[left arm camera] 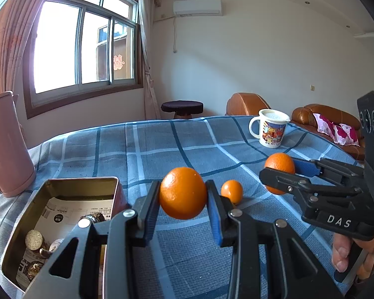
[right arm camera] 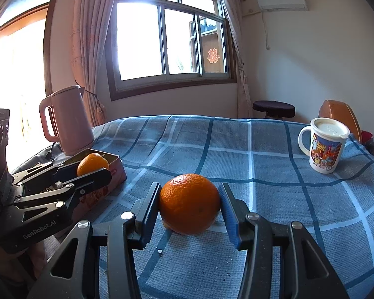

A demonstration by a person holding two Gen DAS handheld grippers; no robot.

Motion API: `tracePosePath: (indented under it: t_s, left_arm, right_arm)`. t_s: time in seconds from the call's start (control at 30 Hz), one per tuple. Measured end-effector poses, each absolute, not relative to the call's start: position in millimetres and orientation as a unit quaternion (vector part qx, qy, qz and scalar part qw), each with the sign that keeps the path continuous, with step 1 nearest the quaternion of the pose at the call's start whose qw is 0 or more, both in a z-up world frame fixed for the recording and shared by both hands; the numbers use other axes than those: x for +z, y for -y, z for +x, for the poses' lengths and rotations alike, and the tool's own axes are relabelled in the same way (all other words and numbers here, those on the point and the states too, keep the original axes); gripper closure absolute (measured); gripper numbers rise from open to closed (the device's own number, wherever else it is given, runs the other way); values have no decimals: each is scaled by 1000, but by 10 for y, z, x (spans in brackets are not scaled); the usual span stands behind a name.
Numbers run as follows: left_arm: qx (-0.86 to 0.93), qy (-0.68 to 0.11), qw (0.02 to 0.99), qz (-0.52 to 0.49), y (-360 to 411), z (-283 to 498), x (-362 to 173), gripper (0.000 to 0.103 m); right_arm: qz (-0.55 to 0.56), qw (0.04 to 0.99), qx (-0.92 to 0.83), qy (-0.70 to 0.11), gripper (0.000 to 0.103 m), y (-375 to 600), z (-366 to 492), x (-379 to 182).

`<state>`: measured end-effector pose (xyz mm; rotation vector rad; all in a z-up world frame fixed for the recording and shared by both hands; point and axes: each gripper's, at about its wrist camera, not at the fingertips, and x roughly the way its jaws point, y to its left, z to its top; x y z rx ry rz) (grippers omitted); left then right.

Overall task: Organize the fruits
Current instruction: 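Lift both held oranges and carry them toward the tin box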

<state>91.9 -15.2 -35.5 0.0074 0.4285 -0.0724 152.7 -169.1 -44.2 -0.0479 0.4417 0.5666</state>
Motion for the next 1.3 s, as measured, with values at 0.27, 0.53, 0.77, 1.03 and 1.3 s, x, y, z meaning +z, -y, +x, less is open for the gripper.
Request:
tracePosePath:
  t_s: [0.27,0.53,0.77,1.03,1.3]
  left_arm:
    - [-36,-209,977,7,158,911,-347,66]
    - [-33,-200,979,11,164,866,-331,66]
    - [-31,-193,981,14,173,840,-327,66]
    - [-29,-185,982,20,188,795,-322,66]
    - [-26,-179,983,24,206,756,-315,66]
  right_arm:
    - [-23,940,276,-199,54,1710,1465,-419]
    - [-24,944,274,-184,54,1718,1414,-399]
    - [-24,947,274,-167,54,1738,1351,-378]
    - [-26,950,273,-152,54,1746,1294,-358]
    - [-26,952,270,-140,54,1756,1251,-343]
